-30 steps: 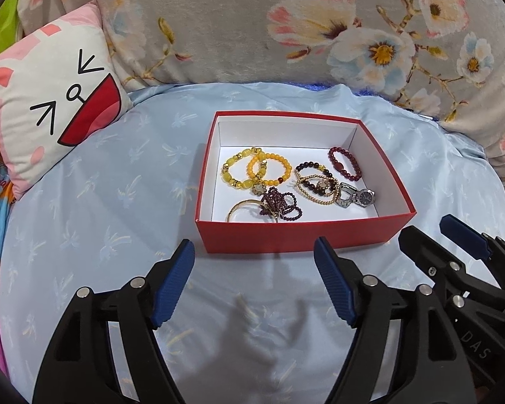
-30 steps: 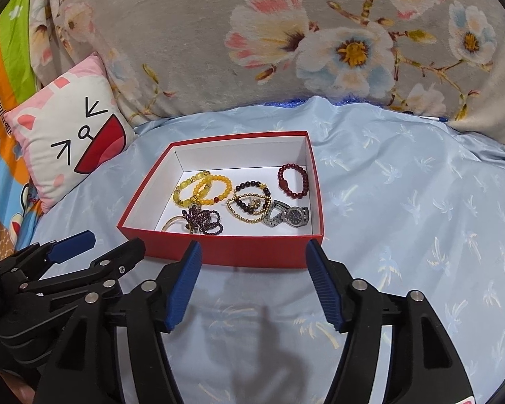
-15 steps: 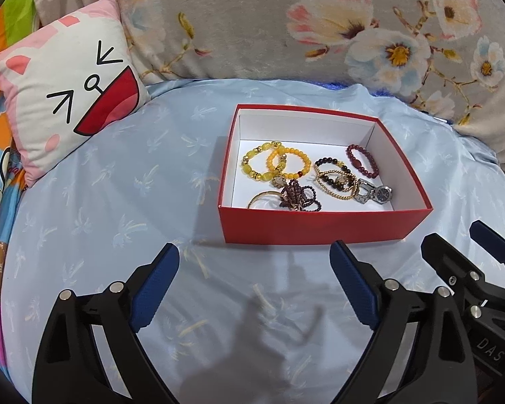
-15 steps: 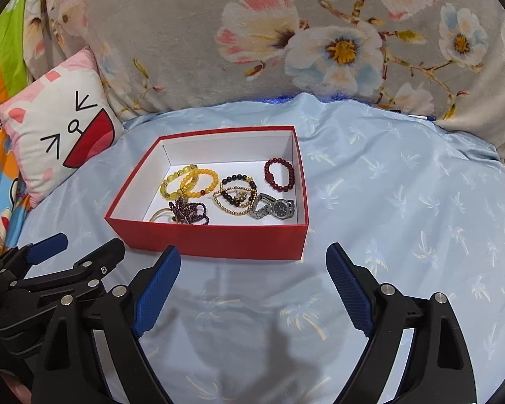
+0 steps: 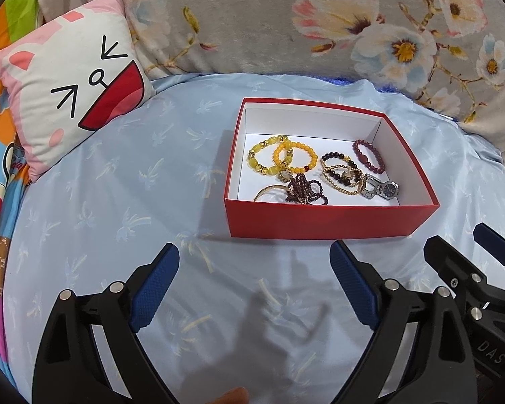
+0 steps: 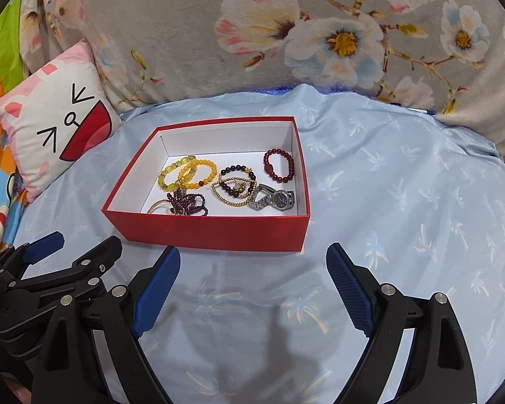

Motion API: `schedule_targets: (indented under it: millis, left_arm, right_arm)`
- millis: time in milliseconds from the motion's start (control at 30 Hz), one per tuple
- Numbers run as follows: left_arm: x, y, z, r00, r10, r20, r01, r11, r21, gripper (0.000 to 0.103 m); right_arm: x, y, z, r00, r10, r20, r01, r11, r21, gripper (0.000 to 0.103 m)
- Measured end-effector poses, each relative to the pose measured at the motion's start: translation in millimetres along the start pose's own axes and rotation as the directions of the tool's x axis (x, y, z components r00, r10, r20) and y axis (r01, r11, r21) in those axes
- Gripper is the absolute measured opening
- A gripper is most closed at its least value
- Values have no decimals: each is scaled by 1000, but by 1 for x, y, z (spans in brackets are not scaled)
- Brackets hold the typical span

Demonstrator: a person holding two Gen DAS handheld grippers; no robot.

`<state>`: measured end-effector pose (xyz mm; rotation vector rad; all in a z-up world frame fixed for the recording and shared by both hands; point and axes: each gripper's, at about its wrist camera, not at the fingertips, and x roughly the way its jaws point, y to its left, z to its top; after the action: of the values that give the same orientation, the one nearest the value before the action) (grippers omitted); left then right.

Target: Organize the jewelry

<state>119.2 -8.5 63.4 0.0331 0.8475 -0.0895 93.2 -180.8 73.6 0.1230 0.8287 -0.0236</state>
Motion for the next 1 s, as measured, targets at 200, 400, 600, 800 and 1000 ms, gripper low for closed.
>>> schedule_targets:
  millis: [200,400,600,800,1000]
  left_arm:
    - [2,2,1,1000,10,-6,-10,1000,-4,92]
    - [2,1,0,1000,14,-5,-14,1000,5,92]
    - [3,0,-2,1000,26,-3,-26,1000,6,92]
    - [4,0,-2,1000,29,-4,-29,1000,1,92]
    - [4,1,-3,1000,30,5,-30,1000,-5,93]
  right_arm:
    - [4,-4,-2,998,67,-21,-67,997,32,85]
    - [4,-4,-4,998,58,-11,-57,998,35,86]
    - [5,-4,-5,998,63,-14,-62,997,34,86]
    - [4,-3,-5,999,42,-6,-41,999,28,86]
    - [3,-3,-5,1000,28,3,-28,999,27,87]
